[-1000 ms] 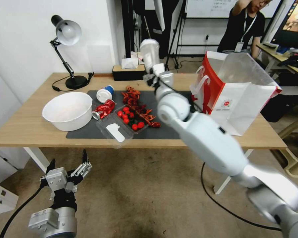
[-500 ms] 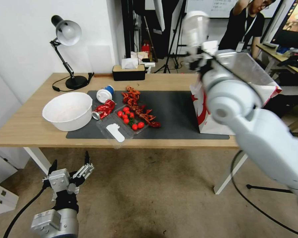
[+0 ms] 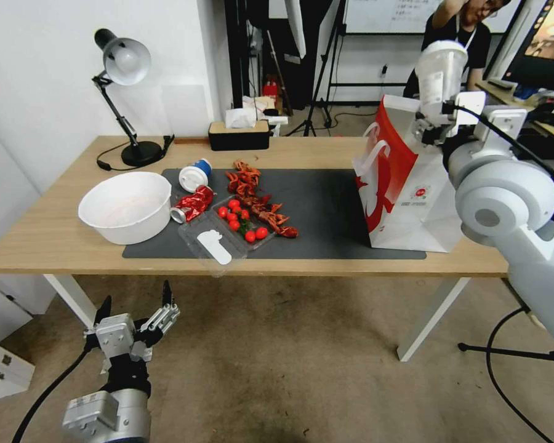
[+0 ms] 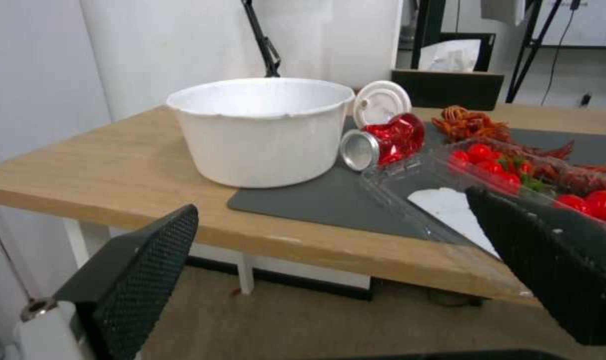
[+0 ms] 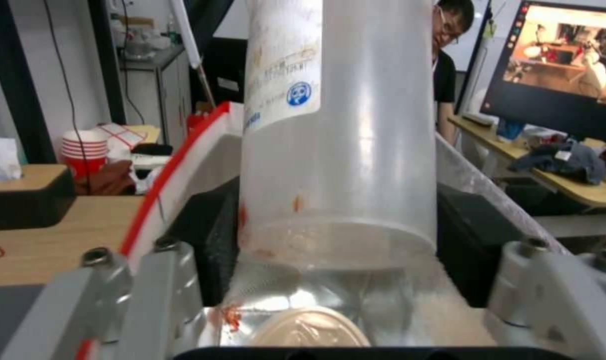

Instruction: Pick up the trash from the table and place it into the takeout bag.

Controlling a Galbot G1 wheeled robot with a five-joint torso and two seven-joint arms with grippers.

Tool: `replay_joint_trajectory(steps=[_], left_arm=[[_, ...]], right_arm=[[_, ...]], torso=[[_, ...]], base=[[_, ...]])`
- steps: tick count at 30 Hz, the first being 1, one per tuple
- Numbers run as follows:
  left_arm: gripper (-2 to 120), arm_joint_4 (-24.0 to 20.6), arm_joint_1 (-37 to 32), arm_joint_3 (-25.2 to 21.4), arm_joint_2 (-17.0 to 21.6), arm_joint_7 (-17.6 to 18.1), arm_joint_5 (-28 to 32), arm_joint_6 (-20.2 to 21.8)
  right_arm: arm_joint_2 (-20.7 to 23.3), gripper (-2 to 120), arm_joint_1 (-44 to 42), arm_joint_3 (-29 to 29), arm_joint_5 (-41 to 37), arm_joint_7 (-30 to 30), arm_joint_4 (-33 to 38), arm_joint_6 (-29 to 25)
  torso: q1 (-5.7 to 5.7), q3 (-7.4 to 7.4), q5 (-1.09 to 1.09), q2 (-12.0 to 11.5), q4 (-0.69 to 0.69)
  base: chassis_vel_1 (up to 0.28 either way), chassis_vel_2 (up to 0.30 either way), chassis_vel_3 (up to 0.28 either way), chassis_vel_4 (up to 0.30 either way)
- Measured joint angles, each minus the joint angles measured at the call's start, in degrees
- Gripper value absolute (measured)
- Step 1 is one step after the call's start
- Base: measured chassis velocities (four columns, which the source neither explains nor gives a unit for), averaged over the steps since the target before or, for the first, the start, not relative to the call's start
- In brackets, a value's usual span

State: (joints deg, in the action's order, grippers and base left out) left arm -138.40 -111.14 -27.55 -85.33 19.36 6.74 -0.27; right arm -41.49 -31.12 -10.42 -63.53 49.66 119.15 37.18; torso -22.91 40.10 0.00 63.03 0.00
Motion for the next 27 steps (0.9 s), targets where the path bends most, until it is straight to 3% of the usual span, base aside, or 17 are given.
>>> replay_joint_trajectory(steps=[1,5,8,11,19,27], left_arm=[[100,0.0,-0.2,0.0,0.1,0.0,0.0,0.0],[100,-0.1,-0.3,-0.1,0.3,0.0,0.0,0.0],[100,-0.4,-0.2,-0.4,0.4,-0.1,0.0,0.0],[100,-0.5,-0.2,-0.4,0.3,-0.1,0.0,0.1],[100,-0.5,0.0,-0.4,0.3,-0.1,0.1,0.1],[100,-0.5,0.0,-0.5,0.5,-0.1,0.2,0.1]], right_arm=[[-0.1,69,-0.7,-0.4,0.1,0.0,0.0,0.0],[-0.4,78,-1.1,-0.5,0.2,0.0,-0.1,0.0],[-1.0,95,-1.6,-0.6,0.9,-0.1,-0.4,-0.1],[-1.0,100,-1.8,-0.9,0.9,-0.3,-0.4,-0.2],[-0.8,100,-2.2,-1.6,1.1,-1.5,0.2,-1.2],[0.7,100,-5.4,-4.8,3.2,-7.4,4.2,-4.7]], torso=[[0.00,0.00,0.00,0.0,0.00],[0.00,0.00,0.00,0.0,0.00],[0.00,0.01,0.00,0.0,0.01],[0.00,0.01,0.00,0.0,0.00],[0.00,0.01,0.00,0.0,0.00],[0.00,0.01,0.00,0.0,0.01]], base=[[0.000,0.000,0.000,0.000],[0.000,0.000,0.000,0.000],[0.000,0.000,0.000,0.000],[0.000,0.000,0.000,0.000],[0.000,0.000,0.000,0.000],[0.000,0.000,0.000,0.000]])
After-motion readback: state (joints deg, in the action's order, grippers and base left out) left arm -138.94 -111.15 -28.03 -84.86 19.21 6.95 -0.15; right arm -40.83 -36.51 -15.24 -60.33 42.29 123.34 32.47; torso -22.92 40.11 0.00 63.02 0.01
